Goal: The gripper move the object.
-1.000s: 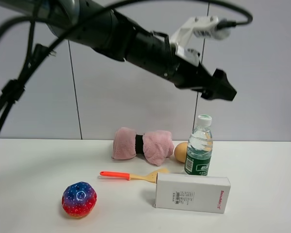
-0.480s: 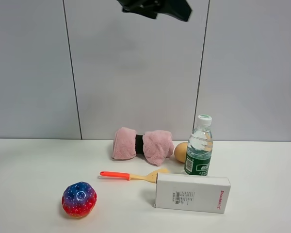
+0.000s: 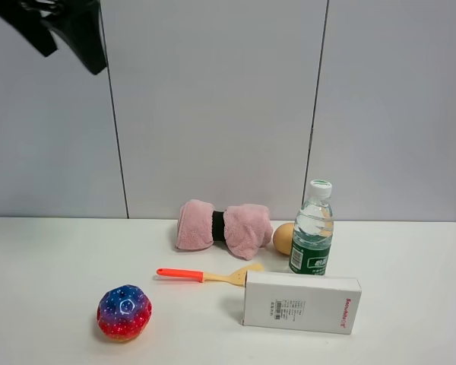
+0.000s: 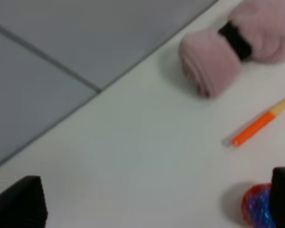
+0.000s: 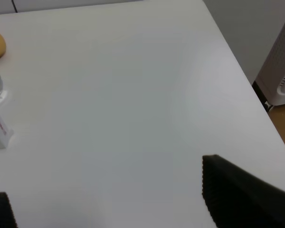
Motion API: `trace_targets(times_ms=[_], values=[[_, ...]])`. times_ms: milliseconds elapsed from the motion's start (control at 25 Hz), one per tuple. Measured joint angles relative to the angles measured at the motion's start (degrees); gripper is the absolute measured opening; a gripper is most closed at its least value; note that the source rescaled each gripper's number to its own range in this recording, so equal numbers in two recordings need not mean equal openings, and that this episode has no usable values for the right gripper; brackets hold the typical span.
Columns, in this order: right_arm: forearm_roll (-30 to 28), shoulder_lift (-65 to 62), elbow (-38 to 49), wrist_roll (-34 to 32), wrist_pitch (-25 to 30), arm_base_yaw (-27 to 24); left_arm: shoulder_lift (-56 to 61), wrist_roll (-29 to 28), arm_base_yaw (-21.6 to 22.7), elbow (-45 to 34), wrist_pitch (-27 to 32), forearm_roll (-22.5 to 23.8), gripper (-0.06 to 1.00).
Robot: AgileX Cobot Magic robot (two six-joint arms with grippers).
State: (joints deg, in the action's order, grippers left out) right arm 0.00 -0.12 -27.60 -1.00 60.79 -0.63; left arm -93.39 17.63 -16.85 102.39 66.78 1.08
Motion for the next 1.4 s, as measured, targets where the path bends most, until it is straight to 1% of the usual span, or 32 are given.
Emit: trace_targets(times_ms=[40,120,200,440,600,760,960,1000,1040,1080,1160,1400], values=[[0.0,0.0,0.0,0.0,0.0,0.0,0.67,-1.79,1.07,-0.07,1.42,0.43,1.0],[0.0,0.0,0.0,0.0,0.0,0.0,2.86,-4.6,3.31,-1.06,2.04,0.64,1.0],[0.0,0.0,0.0,0.0,0.0,0.0,5.85,-5.73,5.28,-3.3,2.29,0.64,1.0],[0.0,0.0,0.0,0.0,0.0,0.0,19.36,-6.33,11.14,-14.24,2.41,0.34,1.0],[0.0,0.0,0.0,0.0,0.0,0.0,29.84,-7.72,13.71,-23.11,2.41,-0.33,1.0],[0.0,0.0,0.0,0.0,0.0,0.0,41.86,-10.14,14.77,-32.07,2.48,-0.51,1.0],[0.0,0.0,0.0,0.0,0.0,0.0,57.36,-15.19,14.94,-42.68,2.74,-0.46,1.0],[0.0,0.0,0.0,0.0,0.0,0.0,57.36,-15.19,14.94,-42.68,2.74,-0.46,1.0],[0.0,0.0,0.0,0.0,0.0,0.0,60.45,-15.87,14.94,-44.46,2.85,-0.46,1.0],[0.0,0.0,0.0,0.0,0.0,0.0,65.86,-16.6,14.94,-48.67,2.98,-0.46,1.0],[0.0,0.0,0.0,0.0,0.0,0.0,71.15,-16.76,14.94,-52.14,2.99,-0.46,1.0],[0.0,0.0,0.0,0.0,0.0,0.0,82.42,-17.63,14.94,-62.04,3.21,-0.57,1.0]])
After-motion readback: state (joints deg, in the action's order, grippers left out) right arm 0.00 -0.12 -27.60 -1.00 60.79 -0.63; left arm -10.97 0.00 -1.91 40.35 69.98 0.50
